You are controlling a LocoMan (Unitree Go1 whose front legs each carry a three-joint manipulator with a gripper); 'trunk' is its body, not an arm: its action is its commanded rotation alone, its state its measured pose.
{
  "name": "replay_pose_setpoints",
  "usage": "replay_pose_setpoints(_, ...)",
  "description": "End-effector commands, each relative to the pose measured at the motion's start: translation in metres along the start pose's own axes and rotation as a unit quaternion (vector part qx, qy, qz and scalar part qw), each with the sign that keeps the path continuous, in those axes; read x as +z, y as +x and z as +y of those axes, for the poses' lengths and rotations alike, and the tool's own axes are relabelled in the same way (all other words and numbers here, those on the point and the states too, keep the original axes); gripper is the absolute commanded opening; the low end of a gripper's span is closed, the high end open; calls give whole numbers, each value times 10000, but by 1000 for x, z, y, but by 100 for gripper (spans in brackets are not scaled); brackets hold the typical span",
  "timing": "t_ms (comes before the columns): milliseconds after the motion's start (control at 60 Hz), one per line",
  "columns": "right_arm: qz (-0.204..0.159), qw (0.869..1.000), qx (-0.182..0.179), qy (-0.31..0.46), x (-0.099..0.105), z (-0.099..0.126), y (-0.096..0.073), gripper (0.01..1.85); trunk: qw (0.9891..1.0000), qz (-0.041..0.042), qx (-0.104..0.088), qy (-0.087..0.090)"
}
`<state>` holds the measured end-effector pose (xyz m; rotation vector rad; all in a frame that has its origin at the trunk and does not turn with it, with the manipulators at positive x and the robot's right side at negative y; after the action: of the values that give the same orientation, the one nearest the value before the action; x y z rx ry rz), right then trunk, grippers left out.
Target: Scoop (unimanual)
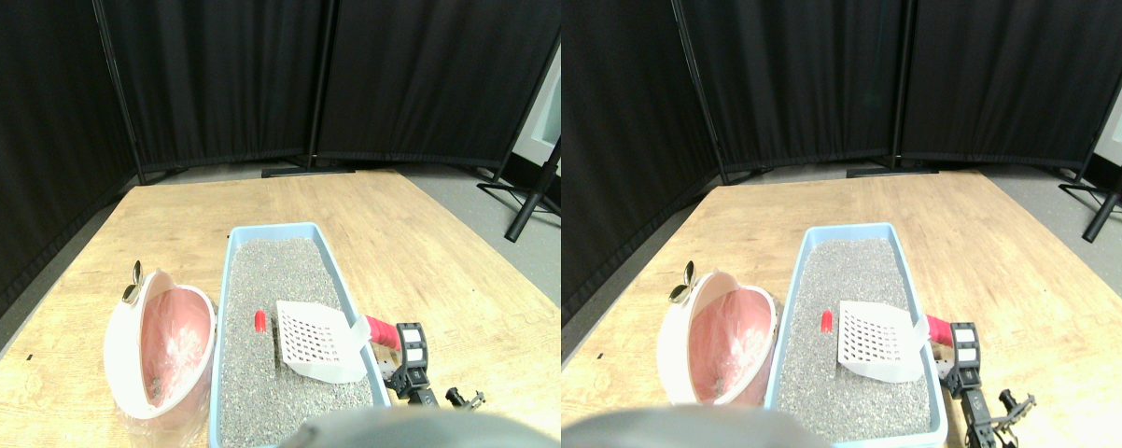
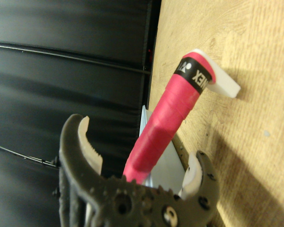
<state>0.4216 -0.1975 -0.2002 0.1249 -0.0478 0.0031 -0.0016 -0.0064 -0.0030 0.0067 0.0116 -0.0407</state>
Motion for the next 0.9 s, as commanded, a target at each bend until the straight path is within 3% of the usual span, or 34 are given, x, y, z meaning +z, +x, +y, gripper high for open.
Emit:
replay_pose_setpoints(17, -101, 9999, -96, 75, 3, 0, 5, 93, 9999, 45, 20, -146)
replay_pose_setpoints(383, -209, 9996, -186, 83, 8, -8, 20, 91, 9999, 18, 17, -136)
replay_pose_setpoints(550, -94, 9997, -154, 182, 8, -6, 25, 92, 9999, 17, 37, -139)
replay_pose_setpoints(900, 243, 9976, -431, 480, -8, -9, 35, 94, 9998, 18, 113, -168)
